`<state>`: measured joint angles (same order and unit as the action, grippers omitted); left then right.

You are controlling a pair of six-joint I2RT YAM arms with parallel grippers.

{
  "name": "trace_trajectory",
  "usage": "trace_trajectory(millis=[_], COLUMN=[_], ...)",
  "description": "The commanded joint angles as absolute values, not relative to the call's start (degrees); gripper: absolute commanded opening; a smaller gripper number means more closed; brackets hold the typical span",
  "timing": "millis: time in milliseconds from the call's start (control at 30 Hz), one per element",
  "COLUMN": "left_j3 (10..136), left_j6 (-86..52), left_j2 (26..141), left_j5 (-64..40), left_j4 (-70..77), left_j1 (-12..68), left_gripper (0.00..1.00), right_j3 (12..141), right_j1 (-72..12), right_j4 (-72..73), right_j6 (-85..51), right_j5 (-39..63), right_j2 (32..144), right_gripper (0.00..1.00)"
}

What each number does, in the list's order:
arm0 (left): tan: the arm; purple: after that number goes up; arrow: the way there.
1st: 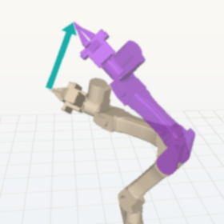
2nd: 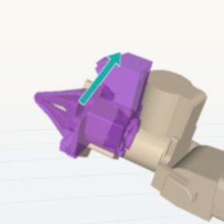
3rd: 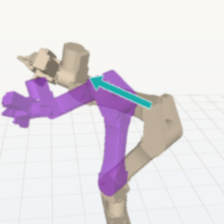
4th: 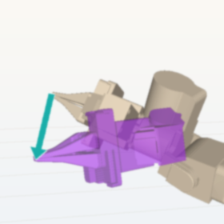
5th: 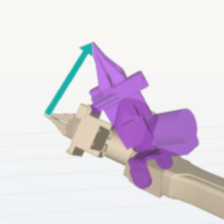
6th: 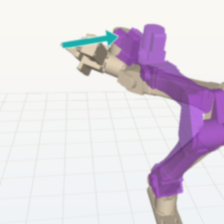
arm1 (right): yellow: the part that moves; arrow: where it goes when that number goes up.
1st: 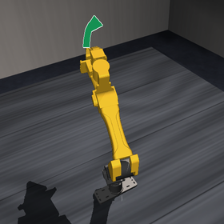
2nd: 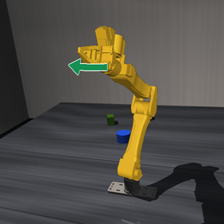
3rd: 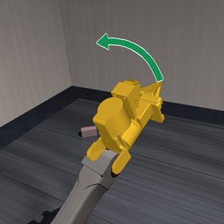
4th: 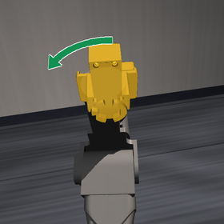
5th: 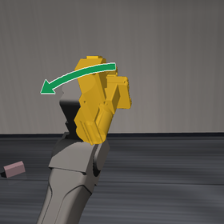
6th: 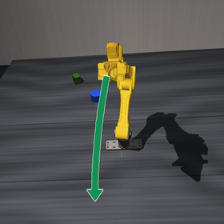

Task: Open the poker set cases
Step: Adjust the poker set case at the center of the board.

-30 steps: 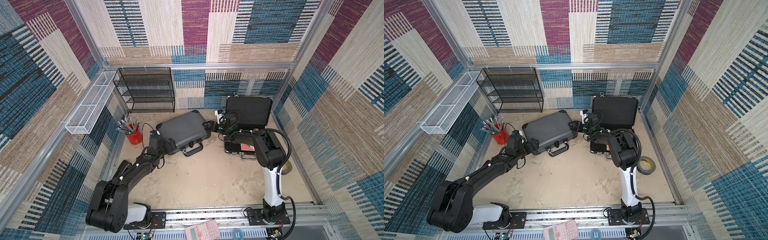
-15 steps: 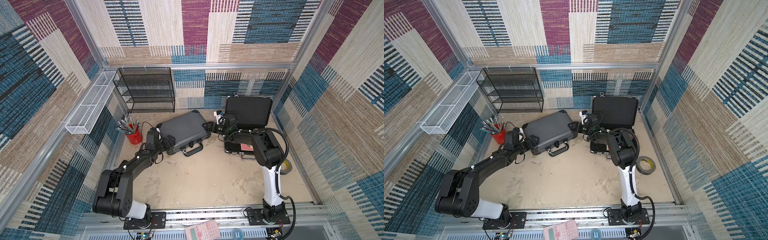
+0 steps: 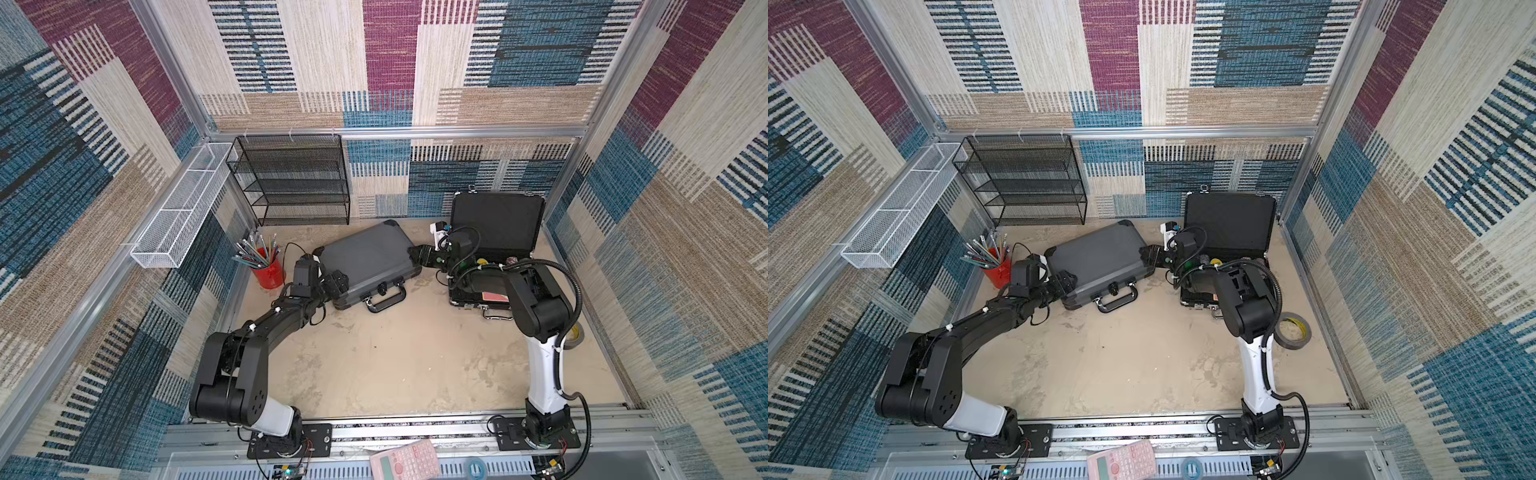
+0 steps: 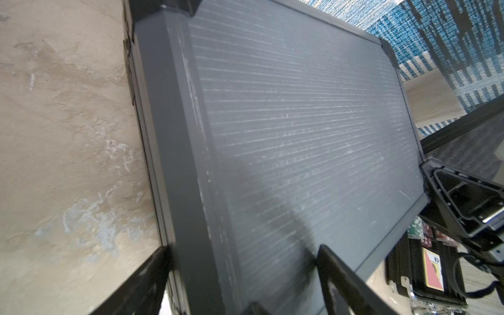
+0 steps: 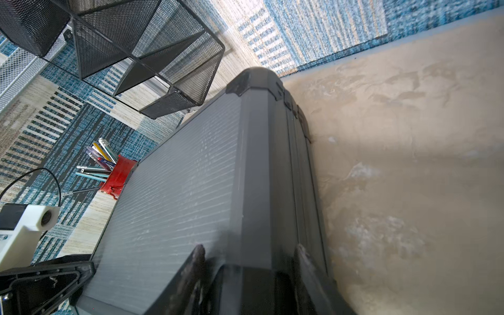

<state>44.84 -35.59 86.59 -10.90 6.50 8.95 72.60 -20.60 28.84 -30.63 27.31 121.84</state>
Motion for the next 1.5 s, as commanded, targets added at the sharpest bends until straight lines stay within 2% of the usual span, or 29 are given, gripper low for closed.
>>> trace_trajectory(millis=[0, 300, 900, 1467], left_j3=[45.2, 45.1, 44.1, 44.3], left_j6=[-35.0, -35.8, -35.8, -34.9], left_j2=[87.3, 88.5, 90.1, 92.3], left_j5=[-24.4, -28.2, -31.9, -37.2], left_j4=[11.7, 12.6, 13.9, 16.8], left_j1=[9.5, 9.5, 10.1, 11.0], left_gripper=[0.83, 0.78, 0.76, 0.75], right_j3=[71.4, 67.7, 51.5, 41.8], right_j1=[-23.3, -25.1, -29.3, -33.7], right_j4=[25.5, 25.4, 30.7, 34.2], right_j6=[-31.0, -31.2, -36.1, -40.3], right_j5=[41.0, 42.4, 36.4, 32.5], right_j2=[120.5, 118.9, 106.5, 101.4], right_gripper=[0.51, 0.45, 0.45, 0.45])
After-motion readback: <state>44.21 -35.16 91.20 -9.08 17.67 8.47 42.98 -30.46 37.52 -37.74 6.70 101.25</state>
